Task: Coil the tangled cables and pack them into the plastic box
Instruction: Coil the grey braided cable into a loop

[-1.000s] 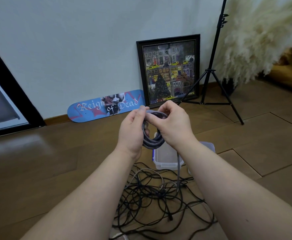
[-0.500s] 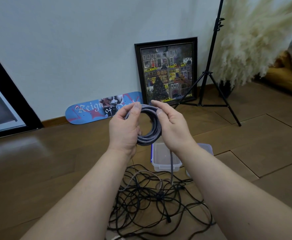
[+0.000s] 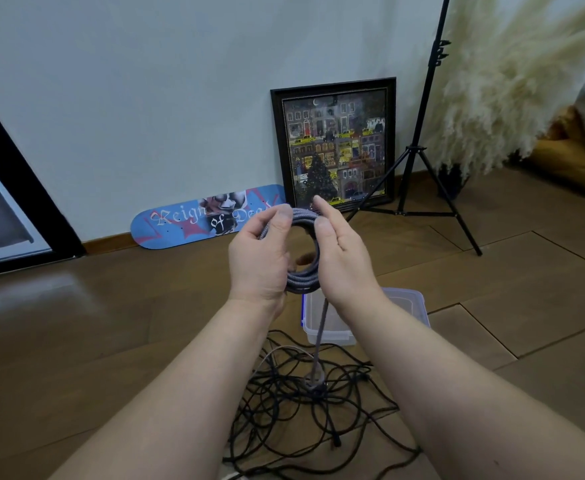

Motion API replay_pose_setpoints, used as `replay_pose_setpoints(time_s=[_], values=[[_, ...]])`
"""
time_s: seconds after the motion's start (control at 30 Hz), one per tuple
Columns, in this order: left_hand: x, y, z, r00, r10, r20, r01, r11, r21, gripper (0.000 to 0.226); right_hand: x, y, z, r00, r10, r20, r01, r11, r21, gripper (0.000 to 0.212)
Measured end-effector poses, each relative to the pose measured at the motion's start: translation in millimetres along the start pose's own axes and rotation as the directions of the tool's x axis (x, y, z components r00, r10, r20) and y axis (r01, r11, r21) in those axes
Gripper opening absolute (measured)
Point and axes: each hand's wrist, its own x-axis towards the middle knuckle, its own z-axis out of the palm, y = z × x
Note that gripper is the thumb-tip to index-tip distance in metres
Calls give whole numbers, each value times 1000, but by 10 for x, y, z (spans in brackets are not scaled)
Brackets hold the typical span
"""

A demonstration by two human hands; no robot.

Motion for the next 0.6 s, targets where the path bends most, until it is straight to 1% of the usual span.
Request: replay_pose_setpoints(time_s=[0.07, 0.1, 0.17, 0.23, 0.27, 0.3, 0.33, 0.37, 0.4, 0.47, 0.57, 0.6], values=[[9, -51, 14, 996, 89, 5, -89, 991, 99, 7, -3, -2, 42, 998, 14, -65, -10, 998, 68, 38], [9, -71, 16, 991, 133, 4, -132, 979, 153, 9, -15, 1, 56, 994, 2, -106, 4, 998, 59, 38], [7, -79, 9, 979, 201, 8, -198, 954, 225, 6, -50, -16, 37, 987, -56, -152, 52, 998, -30, 37], [36, -67, -42, 971, 235, 36, -236, 932, 276, 5, -50, -13, -22, 985, -119, -126, 97, 981, -165, 37], [58, -51, -75, 971, 232, 55, -237, 925, 296, 9, -43, -7, -63, 988, -125, -91, 104, 972, -209, 37], [76, -28, -102, 973, 216, 81, -230, 923, 308, 16, -26, 7, -96, 991, -114, -65, 98, 973, -211, 37], [97, -3, -124, 976, 186, 116, -213, 925, 315, 21, -12, 2, -130, 994, -95, -46, 85, 981, -174, 39], [113, 15, -135, 975, 151, 160, -196, 927, 319, 22, 3, 7, -150, 997, -73, -35, 68, 990, -121, 42], [112, 36, -128, 971, 124, 205, -185, 930, 318, 18, 3, 8, -158, 998, -51, -22, 49, 996, -75, 44], [73, 55, -73, 963, 103, 250, -180, 933, 311, 12, -18, 0, -162, 998, -67, -2, 67, 997, -42, 37], [18, 12, -27, 966, 161, 201, -222, 916, 335, 27, -14, 45, -134, 989, -137, -55, 135, 990, -39, 30], [7, 2, -15, 969, 181, 166, -228, 913, 339, 28, -12, 51, -118, 984, -157, -82, 155, 987, -41, 29]])
